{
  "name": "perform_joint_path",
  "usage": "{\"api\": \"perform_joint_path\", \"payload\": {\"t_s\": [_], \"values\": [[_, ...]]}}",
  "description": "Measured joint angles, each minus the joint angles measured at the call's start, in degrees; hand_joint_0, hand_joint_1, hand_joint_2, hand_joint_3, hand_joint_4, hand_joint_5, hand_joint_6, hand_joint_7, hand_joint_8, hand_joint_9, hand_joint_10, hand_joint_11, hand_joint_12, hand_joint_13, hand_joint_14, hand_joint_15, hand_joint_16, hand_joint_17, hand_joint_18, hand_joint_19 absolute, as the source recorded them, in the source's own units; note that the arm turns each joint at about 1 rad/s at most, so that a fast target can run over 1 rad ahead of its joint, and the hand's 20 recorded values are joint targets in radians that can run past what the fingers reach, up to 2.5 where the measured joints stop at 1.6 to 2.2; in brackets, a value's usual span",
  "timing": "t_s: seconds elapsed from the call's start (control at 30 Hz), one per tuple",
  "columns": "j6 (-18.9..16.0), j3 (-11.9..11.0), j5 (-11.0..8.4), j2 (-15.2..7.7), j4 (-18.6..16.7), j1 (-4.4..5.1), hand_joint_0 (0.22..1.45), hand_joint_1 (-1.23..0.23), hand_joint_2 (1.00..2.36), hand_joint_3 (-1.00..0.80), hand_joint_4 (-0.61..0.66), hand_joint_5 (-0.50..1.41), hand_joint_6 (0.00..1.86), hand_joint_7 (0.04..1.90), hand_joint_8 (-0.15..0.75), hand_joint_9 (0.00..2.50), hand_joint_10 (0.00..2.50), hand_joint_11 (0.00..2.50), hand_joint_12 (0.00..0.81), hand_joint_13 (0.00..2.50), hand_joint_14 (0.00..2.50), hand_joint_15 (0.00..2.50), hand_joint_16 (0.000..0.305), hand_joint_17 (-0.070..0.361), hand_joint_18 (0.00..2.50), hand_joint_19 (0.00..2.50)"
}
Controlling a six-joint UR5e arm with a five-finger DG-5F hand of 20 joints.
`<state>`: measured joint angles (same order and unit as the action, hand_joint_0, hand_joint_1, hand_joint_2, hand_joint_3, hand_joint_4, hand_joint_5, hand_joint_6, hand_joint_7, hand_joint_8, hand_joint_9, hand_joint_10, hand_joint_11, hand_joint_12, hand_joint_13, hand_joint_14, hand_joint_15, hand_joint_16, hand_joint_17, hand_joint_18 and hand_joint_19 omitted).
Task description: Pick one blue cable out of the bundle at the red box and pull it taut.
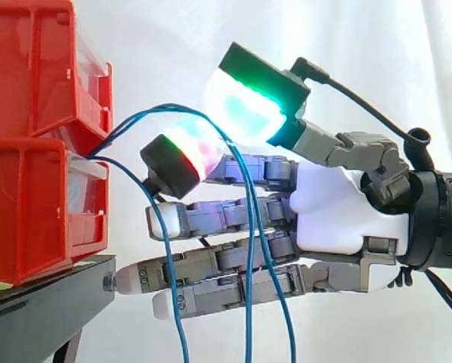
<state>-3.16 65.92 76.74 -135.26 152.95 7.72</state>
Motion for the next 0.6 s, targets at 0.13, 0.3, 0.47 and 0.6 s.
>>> {"api": "perform_joint_path", "payload": {"t_s": [0.13,0.3,0.47,0.6], "values": [[0.0,0.0,-0.01,0.0,0.0,0.05,0.89,-0.90,1.01,-0.43,-0.23,-0.24,0.95,0.92,0.166,0.46,0.01,0.70,0.317,0.07,0.00,0.07,0.048,0.108,0.04,0.00],[-0.1,0.0,-0.01,0.0,0.2,0.04,0.85,-0.95,1.00,-0.48,-0.25,-0.28,0.94,0.91,0.155,0.36,0.01,0.66,0.313,0.00,0.00,0.03,0.049,0.111,0.00,0.00],[-0.4,0.0,-0.01,0.0,0.3,0.04,0.82,-0.95,1.00,-0.50,-0.23,-0.29,0.93,0.90,0.150,0.30,0.01,0.69,0.310,0.00,0.00,0.04,0.049,0.110,0.00,0.00],[-0.6,0.0,-0.01,0.0,0.3,0.05,0.79,-0.98,1.00,-0.50,-0.19,-0.28,0.92,0.86,0.169,0.38,0.01,0.72,0.319,0.00,0.00,0.02,0.051,0.114,0.00,0.00]]}}
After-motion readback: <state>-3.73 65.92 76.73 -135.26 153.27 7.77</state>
